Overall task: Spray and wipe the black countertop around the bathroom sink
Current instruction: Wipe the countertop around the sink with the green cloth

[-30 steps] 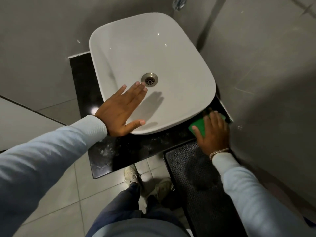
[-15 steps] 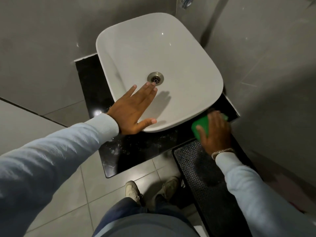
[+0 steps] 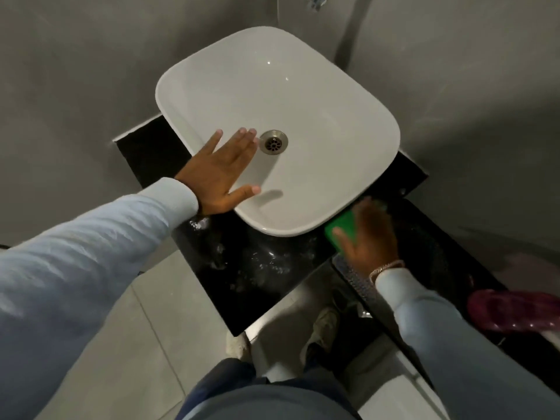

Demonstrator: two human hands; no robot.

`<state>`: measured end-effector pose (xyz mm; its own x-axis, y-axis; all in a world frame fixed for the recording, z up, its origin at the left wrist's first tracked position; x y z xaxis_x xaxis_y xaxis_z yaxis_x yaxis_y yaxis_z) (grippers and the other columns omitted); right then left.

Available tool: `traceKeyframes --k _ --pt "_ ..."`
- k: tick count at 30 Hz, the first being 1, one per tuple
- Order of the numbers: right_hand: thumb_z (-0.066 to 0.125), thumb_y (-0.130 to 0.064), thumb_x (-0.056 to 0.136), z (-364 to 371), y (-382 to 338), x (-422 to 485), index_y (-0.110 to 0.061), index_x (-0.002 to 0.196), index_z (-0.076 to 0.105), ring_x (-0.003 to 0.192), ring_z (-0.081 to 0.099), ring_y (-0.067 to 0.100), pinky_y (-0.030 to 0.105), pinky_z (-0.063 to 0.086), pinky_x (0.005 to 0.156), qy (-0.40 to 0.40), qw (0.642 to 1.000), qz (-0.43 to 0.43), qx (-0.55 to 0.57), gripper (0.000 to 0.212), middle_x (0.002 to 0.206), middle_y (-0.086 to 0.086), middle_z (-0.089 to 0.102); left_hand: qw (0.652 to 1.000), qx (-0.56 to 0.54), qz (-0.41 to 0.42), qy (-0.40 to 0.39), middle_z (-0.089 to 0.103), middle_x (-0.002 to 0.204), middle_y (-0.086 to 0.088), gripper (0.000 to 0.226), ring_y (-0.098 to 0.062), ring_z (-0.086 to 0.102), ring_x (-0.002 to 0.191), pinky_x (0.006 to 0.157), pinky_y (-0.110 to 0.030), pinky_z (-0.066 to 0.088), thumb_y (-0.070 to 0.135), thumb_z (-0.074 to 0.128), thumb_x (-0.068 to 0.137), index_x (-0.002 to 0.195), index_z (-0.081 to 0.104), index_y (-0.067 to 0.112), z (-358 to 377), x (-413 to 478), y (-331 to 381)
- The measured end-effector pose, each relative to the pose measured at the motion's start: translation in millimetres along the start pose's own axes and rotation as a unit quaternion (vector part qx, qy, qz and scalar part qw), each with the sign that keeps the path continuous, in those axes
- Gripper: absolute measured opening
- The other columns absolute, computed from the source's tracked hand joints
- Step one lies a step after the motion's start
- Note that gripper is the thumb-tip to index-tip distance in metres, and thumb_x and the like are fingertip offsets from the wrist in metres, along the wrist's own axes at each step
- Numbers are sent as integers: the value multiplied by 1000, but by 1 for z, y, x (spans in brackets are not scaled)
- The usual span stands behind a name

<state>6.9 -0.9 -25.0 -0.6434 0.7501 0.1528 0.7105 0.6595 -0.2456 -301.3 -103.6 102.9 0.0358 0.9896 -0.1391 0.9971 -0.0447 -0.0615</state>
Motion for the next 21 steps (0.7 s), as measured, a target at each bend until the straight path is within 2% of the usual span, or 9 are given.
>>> traceKeyframes --k 3,5,8,11,13,15,18,21 --pt "45 -45 85 3 -37 9 2 143 36 139 36 42 50 29 113 38 977 202 47 75 149 26 39 999 -3 35 8 -3 163 -12 91 -25 -3 151 122 -51 5 67 6 84 151 -3 7 5 3 -7" --pt "49 -40 87 8 -71 1 2 146 31 142 31 40 51 27 116 57 959 269 64 75 153 24 34 998 -4 59 8 -4 163 -11 91 -24 -3 151 122 -50 5 67 9 84 151 -5 7 6 7 -16" --pt "50 -41 90 19 -132 -36 3 144 35 141 33 40 50 27 116 81 959 261 78 71 152 23 37 996 -5 94 11 -4 163 -11 91 -24 -3 151 122 -49 7 69 11 85 151 -5 8 10 12 -25" --pt "45 -47 90 29 -189 -83 0 144 37 144 29 36 51 24 117 44 976 192 93 72 153 19 36 994 -25 107 12 -3 163 -11 93 -24 -3 151 122 -49 7 70 11 84 151 -3 7 10 12 -25" --pt "43 -52 90 31 -196 -99 0 142 39 142 32 38 53 29 115 8 987 135 89 74 152 20 38 993 -34 109 12 -4 163 -11 93 -23 -4 151 122 -48 7 70 11 83 151 -3 8 11 12 -26" --pt "49 -49 88 30 -176 -89 4 141 40 140 35 42 57 32 111 0 990 113 87 75 149 24 40 993 -36 110 14 -5 163 -11 92 -22 -5 151 122 -49 7 69 11 84 151 -3 8 10 12 -26" --pt "56 -42 89 23 -138 -53 3 142 38 141 34 42 56 30 113 42 977 198 68 72 149 24 40 993 -42 109 11 -6 163 -10 92 -22 -6 150 122 -49 5 69 11 84 151 -3 8 10 12 -26" --pt "50 -47 91 18 -125 -28 -2 146 33 145 27 35 52 25 117 52 961 262 64 73 154 18 34 993 -36 116 4 -6 163 -10 91 -21 -6 150 122 -48 4 69 11 85 151 -3 8 12 13 -26"
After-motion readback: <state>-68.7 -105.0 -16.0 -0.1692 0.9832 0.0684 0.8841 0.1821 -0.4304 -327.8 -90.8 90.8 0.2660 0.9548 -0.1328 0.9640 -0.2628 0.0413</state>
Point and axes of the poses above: each hand's wrist, its own x-axis towards the middle knuckle, its own z-axis out of the palm, y = z × x, the point moved 1 cm from there along x, towards the middle knuckle
